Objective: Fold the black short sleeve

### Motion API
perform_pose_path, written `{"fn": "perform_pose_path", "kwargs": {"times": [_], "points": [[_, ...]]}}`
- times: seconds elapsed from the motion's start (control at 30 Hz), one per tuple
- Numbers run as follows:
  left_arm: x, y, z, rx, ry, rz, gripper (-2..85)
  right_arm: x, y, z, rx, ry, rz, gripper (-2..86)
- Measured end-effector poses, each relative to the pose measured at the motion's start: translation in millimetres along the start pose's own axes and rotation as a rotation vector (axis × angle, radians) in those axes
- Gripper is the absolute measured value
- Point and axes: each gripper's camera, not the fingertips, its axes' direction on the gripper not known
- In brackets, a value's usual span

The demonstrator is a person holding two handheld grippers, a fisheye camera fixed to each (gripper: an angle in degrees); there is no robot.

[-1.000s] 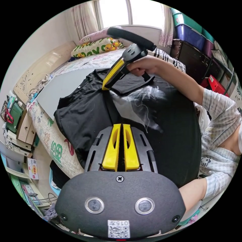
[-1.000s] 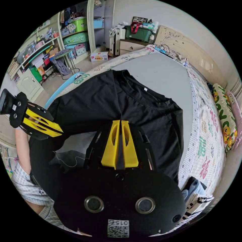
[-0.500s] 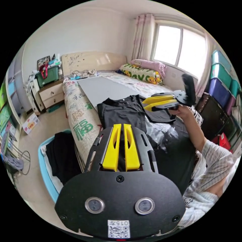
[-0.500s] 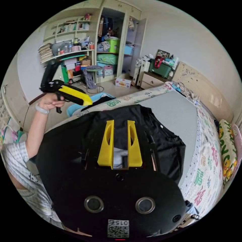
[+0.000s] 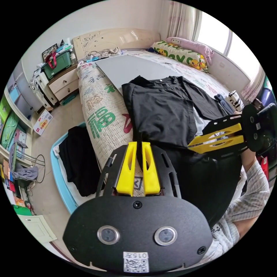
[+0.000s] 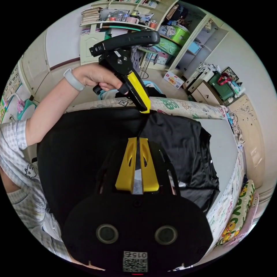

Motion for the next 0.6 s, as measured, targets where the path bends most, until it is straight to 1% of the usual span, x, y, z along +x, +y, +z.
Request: {"fn": "perform_pose_path", "kwargs": {"times": [0.07, 0.13, 0.23, 0.3, 0.4, 0.5, 0.6], "points": [[4.9, 7.1, 1.6, 0.001, -0.02, 0.009, 2.5, 4.1, -0.4, 1.7, -0.019, -0.09, -0.007, 7.1], [8.0, 12.5, -0.2, 0.008, -0.032, 0.01, 2.1, 5.5, -2.0, 1.9, -0.018, -0.123, -0.001, 7.3], [11.5, 18.8, 3.9, 0.007, -0.035, 0.008, 1.7, 1.9, -4.0, 6.7, -0.036, -0.006, 0.008, 3.5], [13.4, 21.5, 8.2, 0.003, -0.041, 0.005, 1.5, 0.6, -4.8, 6.1, -0.044, 0.006, -0.001, 2.1], [15.9, 24.5, 7.9, 0.009, -0.091, -0.024, 1.2, 2.1, -3.1, 1.3, -0.05, -0.016, -0.02, 0.6], [22.4, 25.5, 7.4, 0.028, -0.088, -0.024, 1.0, 12.4, 0.9, -4.9, -0.046, -0.047, -0.002, 0.1], [29.2, 20.4, 24.4, -0.017, -0.108, -0.02, 0.9, 20.9, 3.1, 0.0, -0.059, -0.098, 0.002, 0.3]]}}
